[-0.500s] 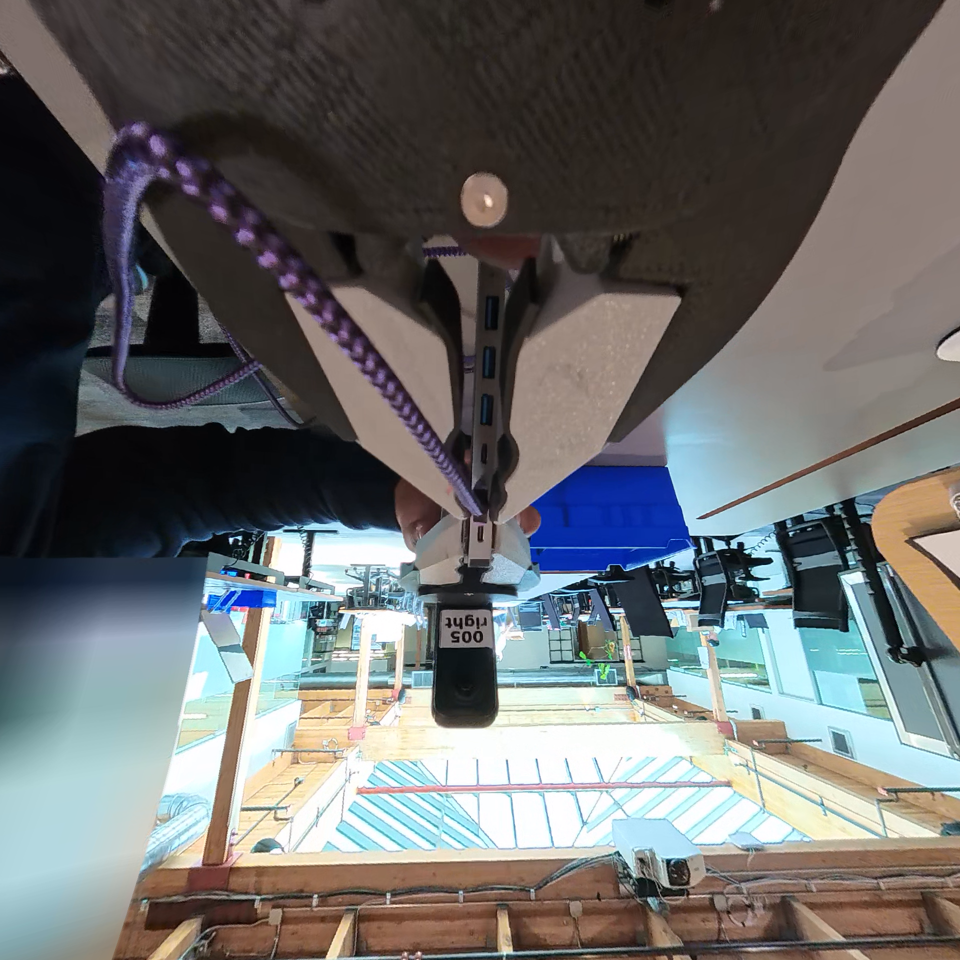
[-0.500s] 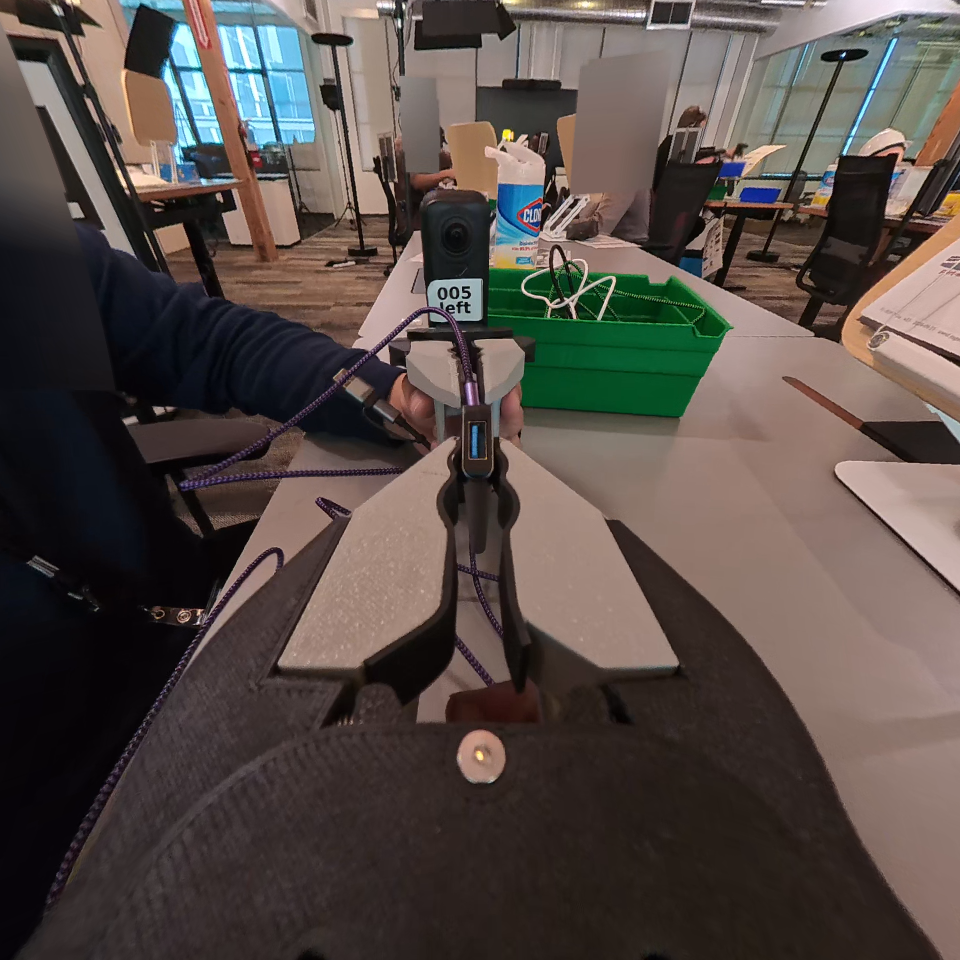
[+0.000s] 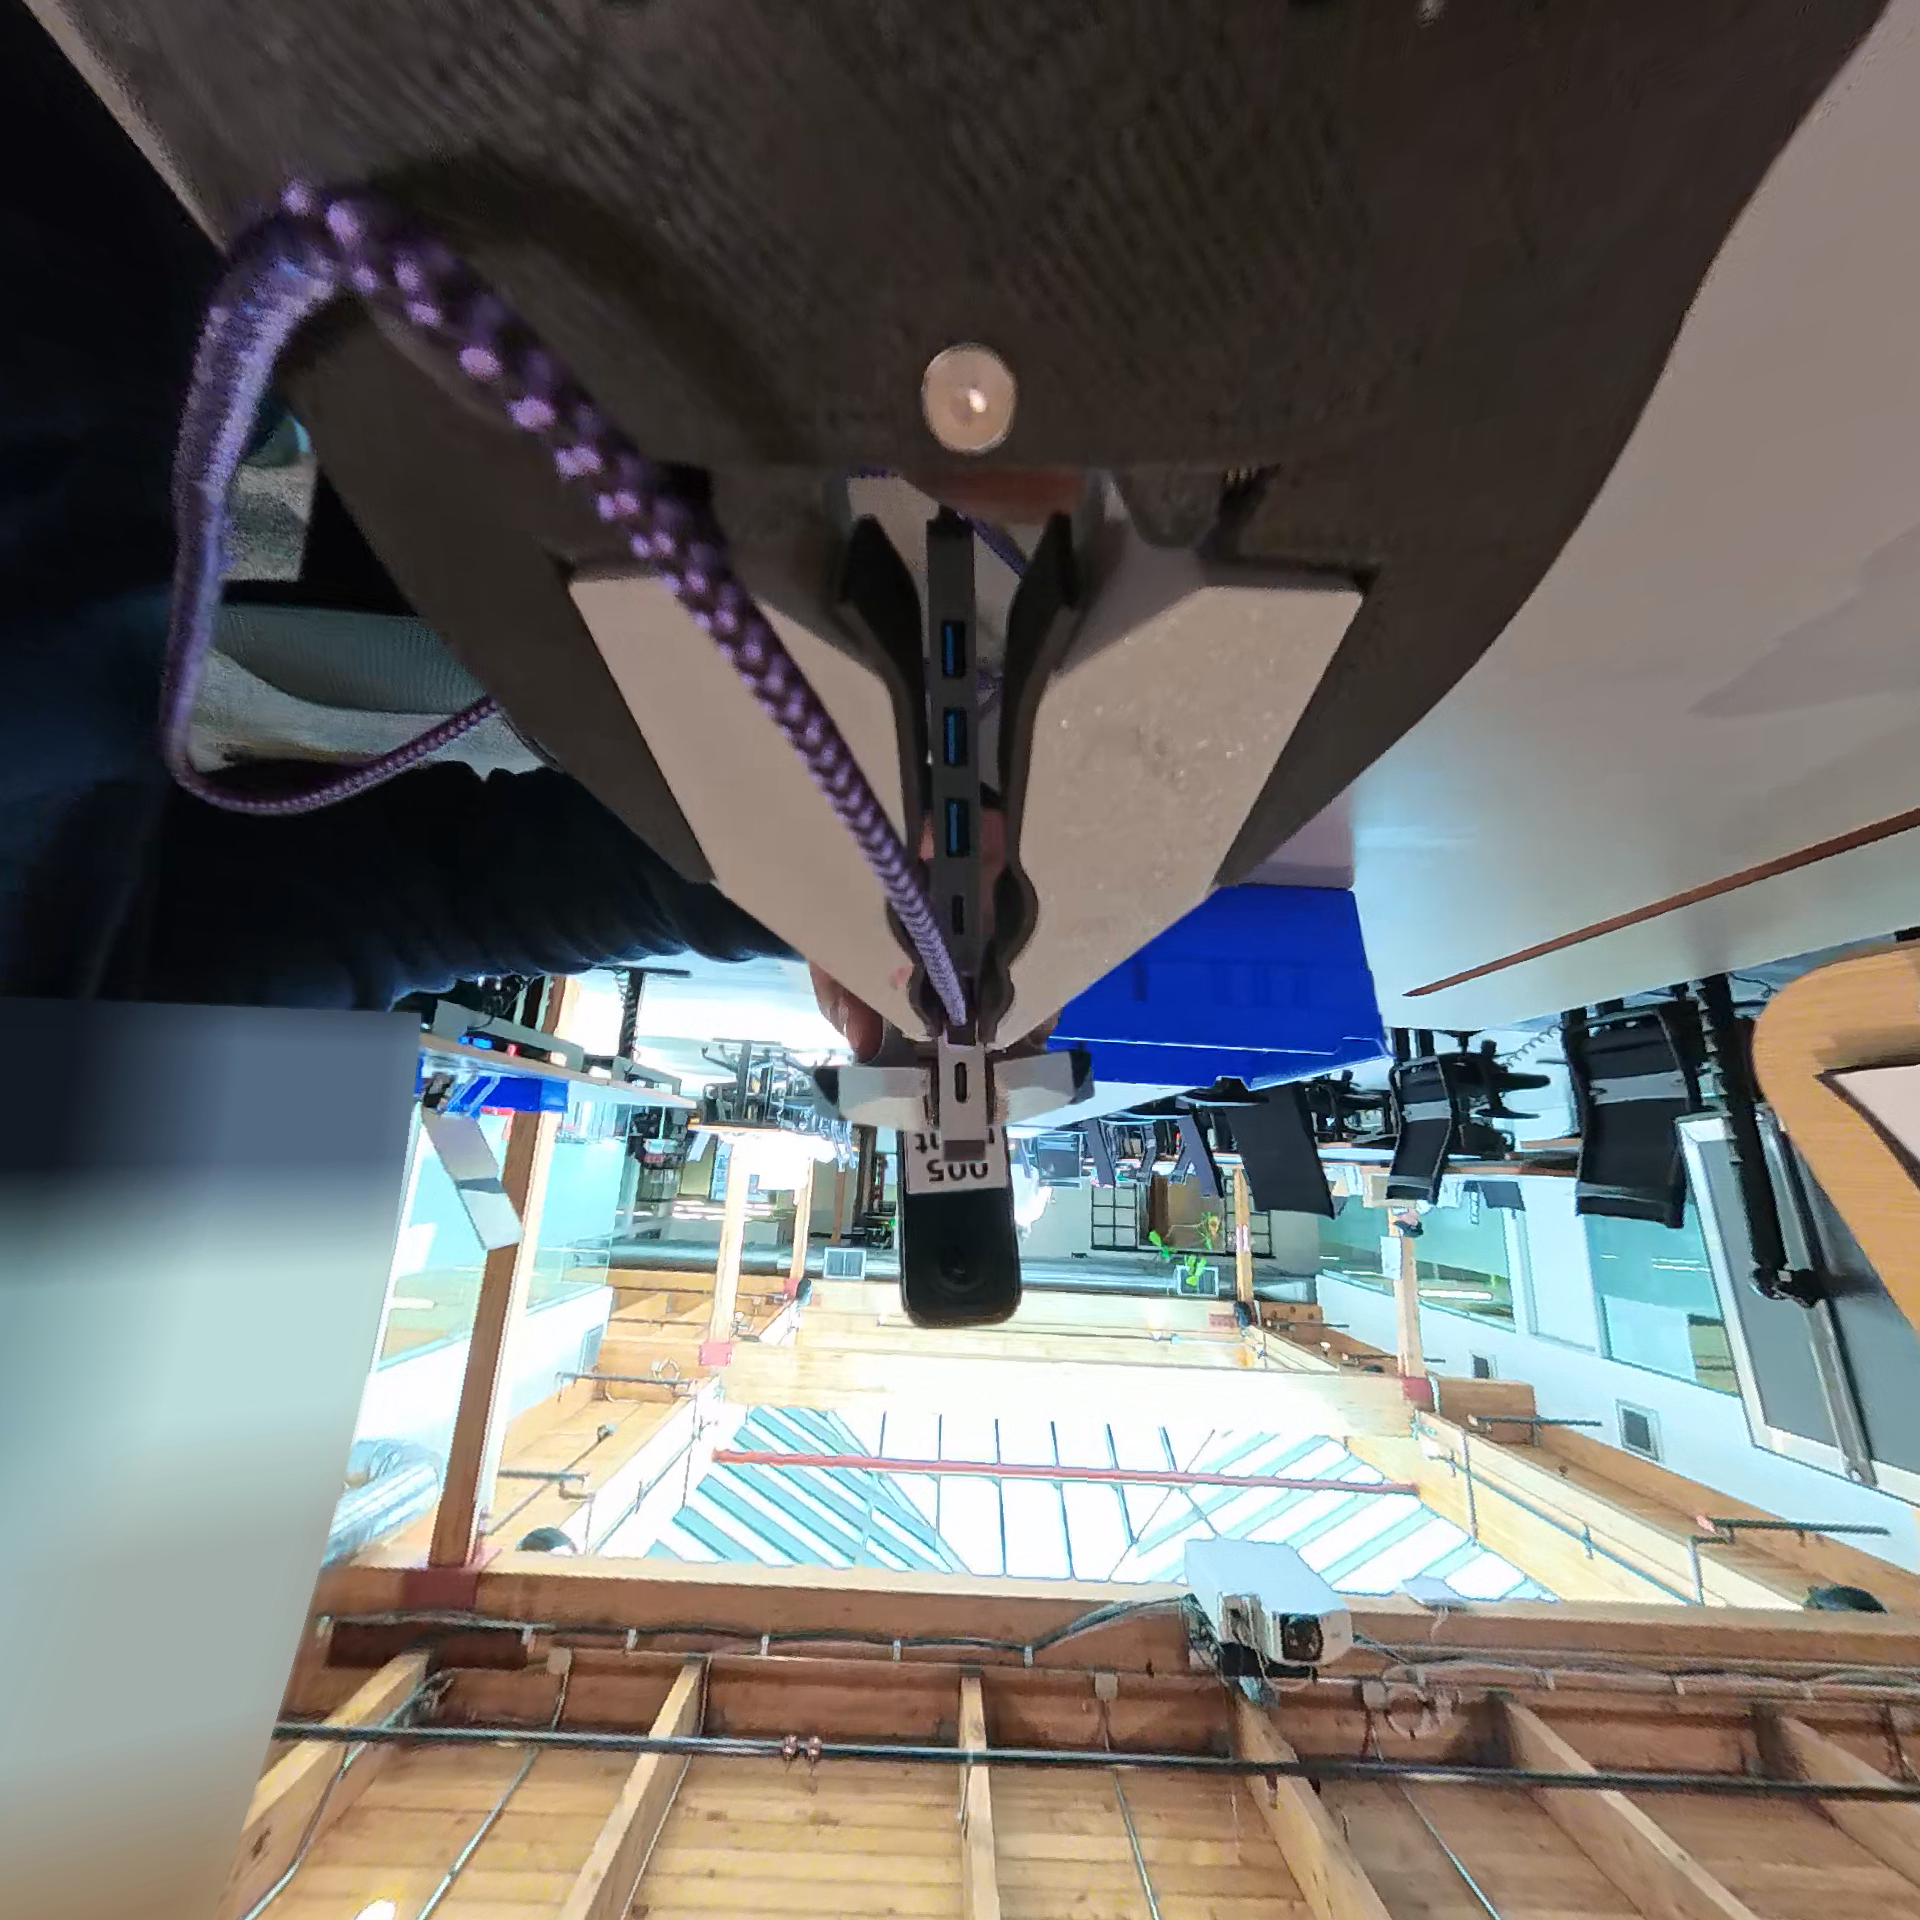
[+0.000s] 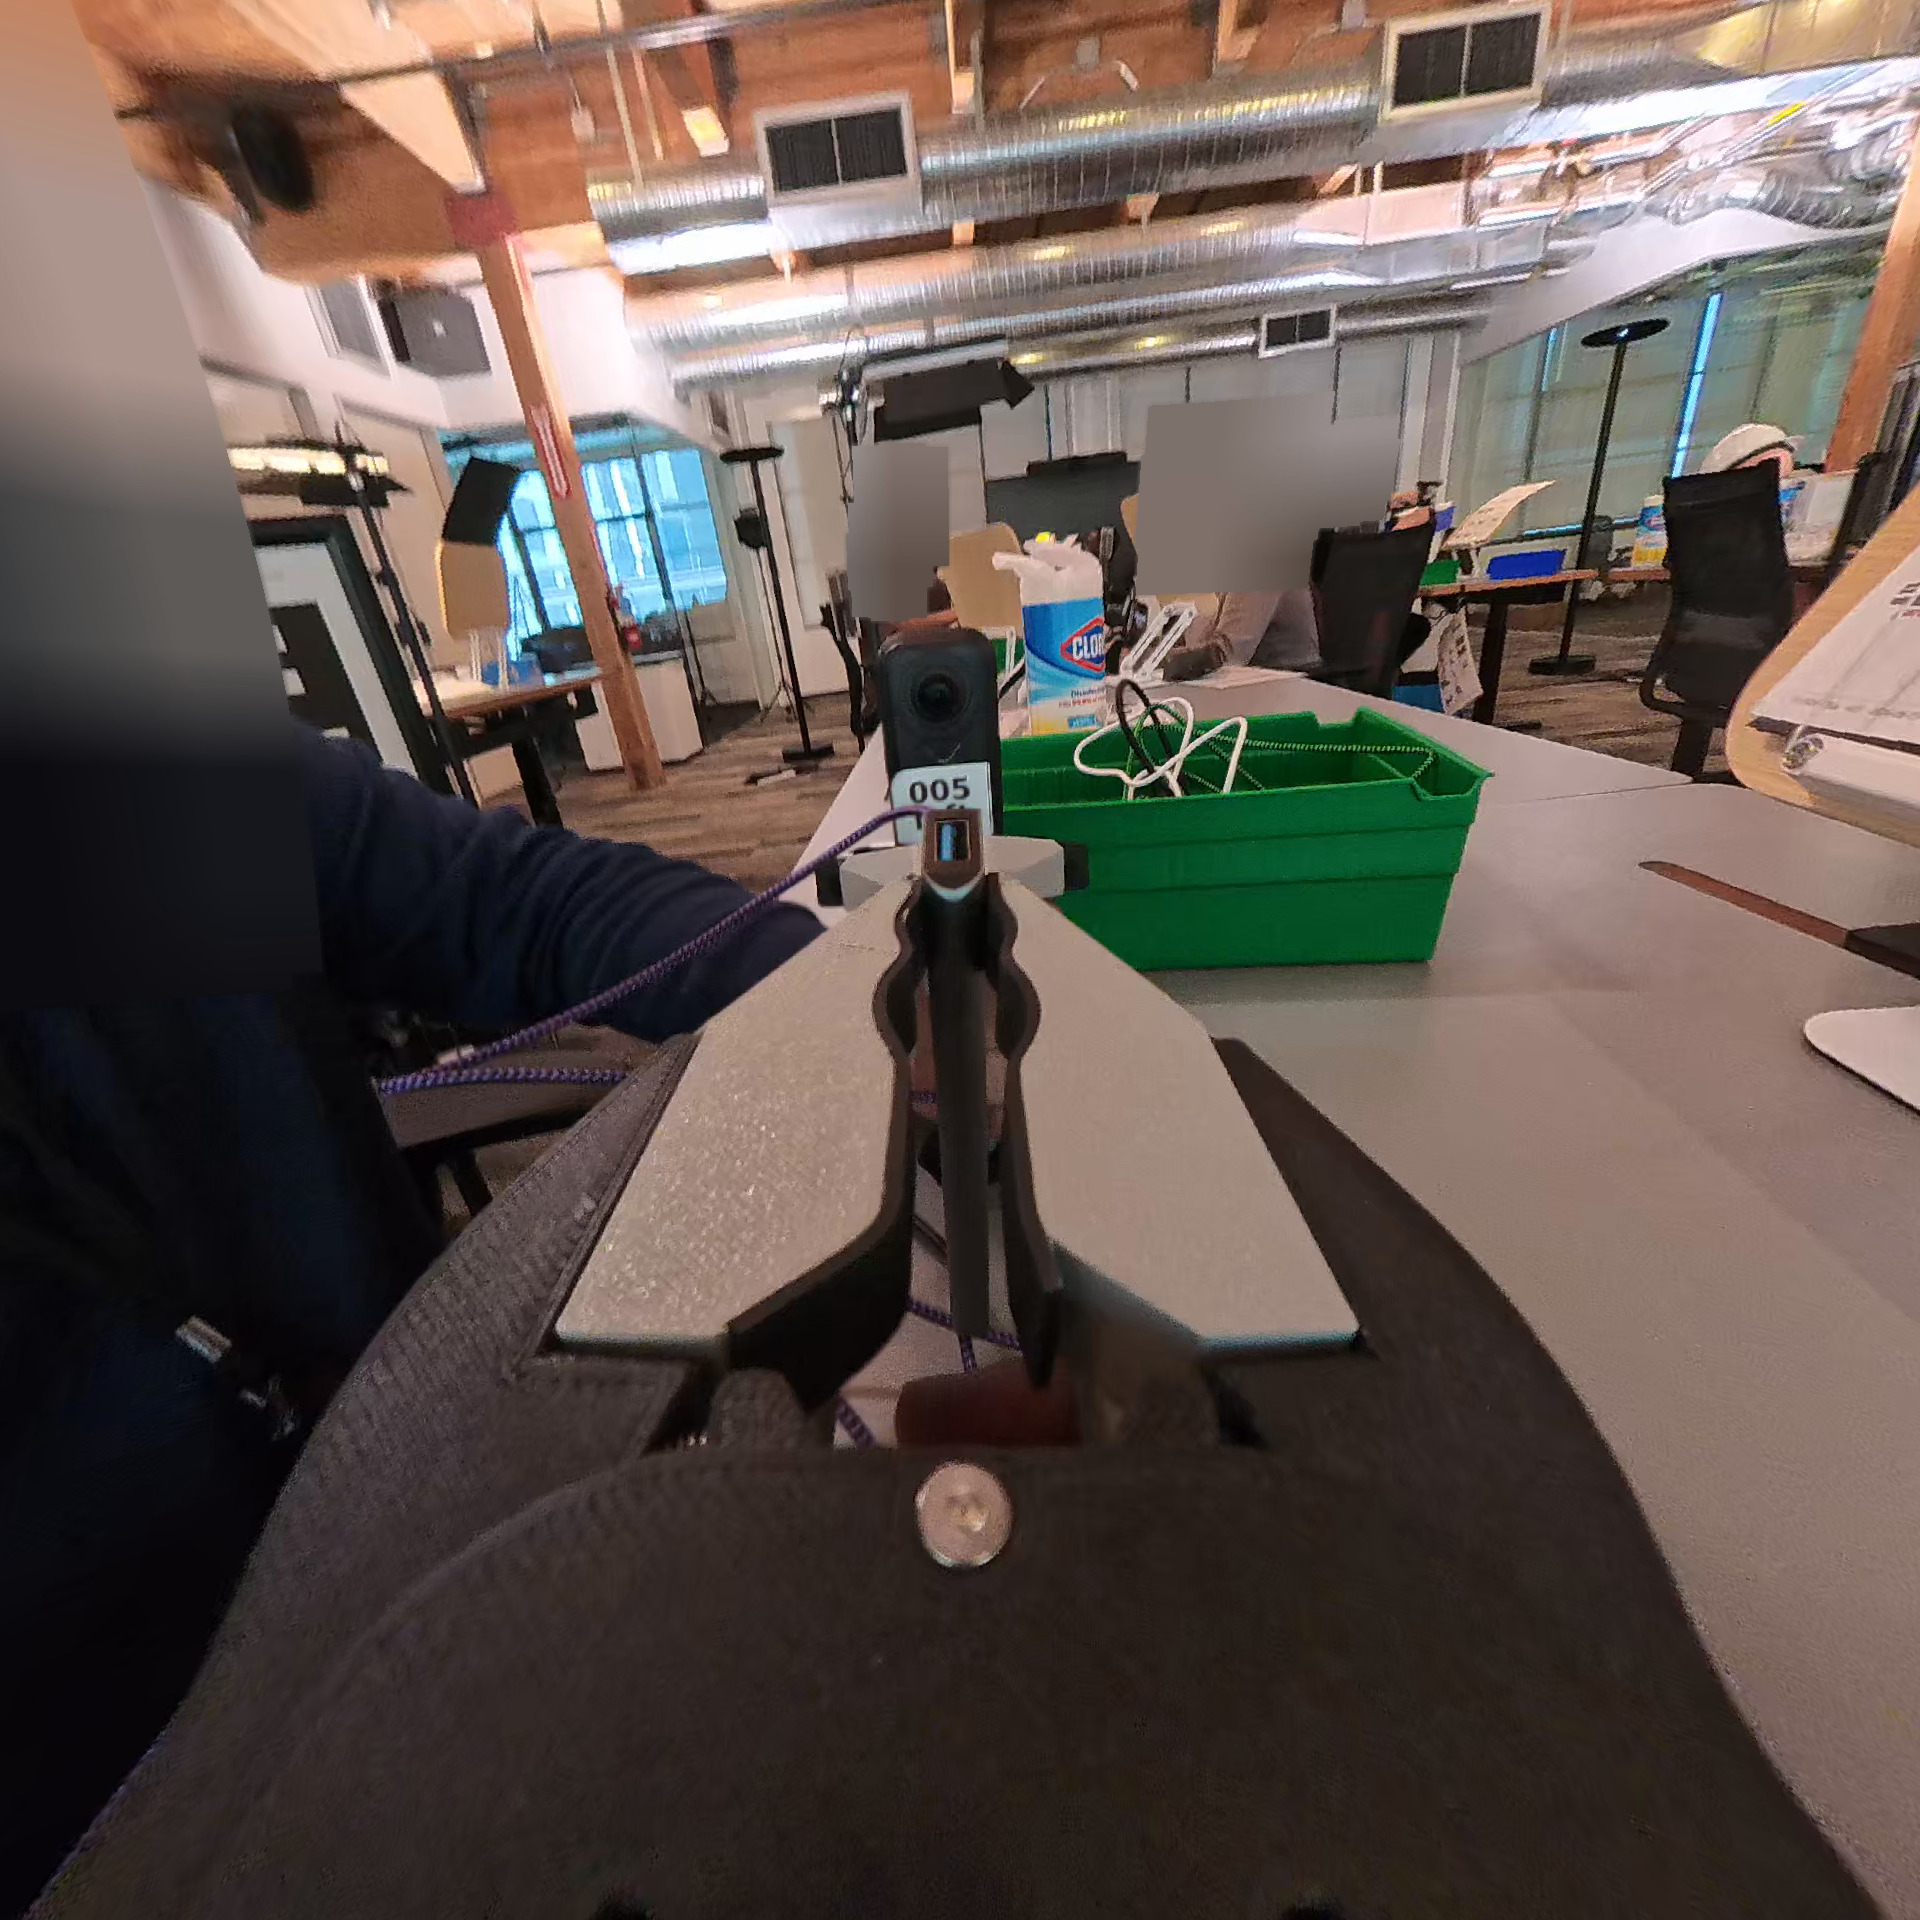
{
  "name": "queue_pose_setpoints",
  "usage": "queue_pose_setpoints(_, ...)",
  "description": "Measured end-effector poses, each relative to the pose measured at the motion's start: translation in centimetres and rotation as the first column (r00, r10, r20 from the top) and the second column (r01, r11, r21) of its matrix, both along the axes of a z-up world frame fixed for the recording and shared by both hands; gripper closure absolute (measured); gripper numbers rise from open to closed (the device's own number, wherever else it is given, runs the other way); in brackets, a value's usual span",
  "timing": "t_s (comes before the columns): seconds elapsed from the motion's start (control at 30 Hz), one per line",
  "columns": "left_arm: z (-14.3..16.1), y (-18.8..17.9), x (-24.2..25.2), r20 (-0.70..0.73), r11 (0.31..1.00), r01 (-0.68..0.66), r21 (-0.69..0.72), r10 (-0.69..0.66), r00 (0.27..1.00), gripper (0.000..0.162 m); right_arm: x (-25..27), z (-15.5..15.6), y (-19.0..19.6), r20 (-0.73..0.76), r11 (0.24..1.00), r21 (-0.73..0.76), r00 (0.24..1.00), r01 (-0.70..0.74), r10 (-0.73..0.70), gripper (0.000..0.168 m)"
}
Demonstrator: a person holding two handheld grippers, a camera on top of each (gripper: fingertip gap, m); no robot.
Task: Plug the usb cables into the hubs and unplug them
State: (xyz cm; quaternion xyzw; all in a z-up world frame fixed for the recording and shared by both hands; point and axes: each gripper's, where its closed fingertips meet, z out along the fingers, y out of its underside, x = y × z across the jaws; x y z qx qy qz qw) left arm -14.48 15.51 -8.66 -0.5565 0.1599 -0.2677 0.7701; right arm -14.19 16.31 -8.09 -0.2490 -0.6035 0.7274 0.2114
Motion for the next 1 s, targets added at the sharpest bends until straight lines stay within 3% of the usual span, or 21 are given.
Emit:
queue_pose_setpoints(0.13, -0.2, 0.2, -0.5, 0.026, 1.0, -0.009, -0.002, 0.009, 1.0, 0.159, -0.5, 0.0, 0.2, 0.006, 0.997, -0.076, 1.0, 0.002, -0.001, 0.16)
queue_pose_setpoints(0.43, 0.1, 0.5, -1.6, 0.095, 0.999, -0.036, 0.006, 0.036, 0.995, 0.158, -2.4, 0.1, -0.6, 0.037, 0.998, -0.065, 0.999, 0.024, -0.022, 0.16)
queue_pose_setpoints(0.73, 3.3, -1.4, -3.7, 0.349, 0.992, 0.006, 0.128, -0.051, 0.936, 0.157, -4.5, 3.6, -2.7, 0.046, 0.992, -0.125, 0.999, 0.001, 0.005, 0.16)
queue_pose_setpoints(1.0, 4.1, -2.2, -3.9, 0.369, 0.986, 0.01, 0.168, -0.072, 0.926, 0.157, -4.1, 3.7, -2.7, 0.068, 0.989, -0.146, 0.997, -0.02, 0.03, 0.151)
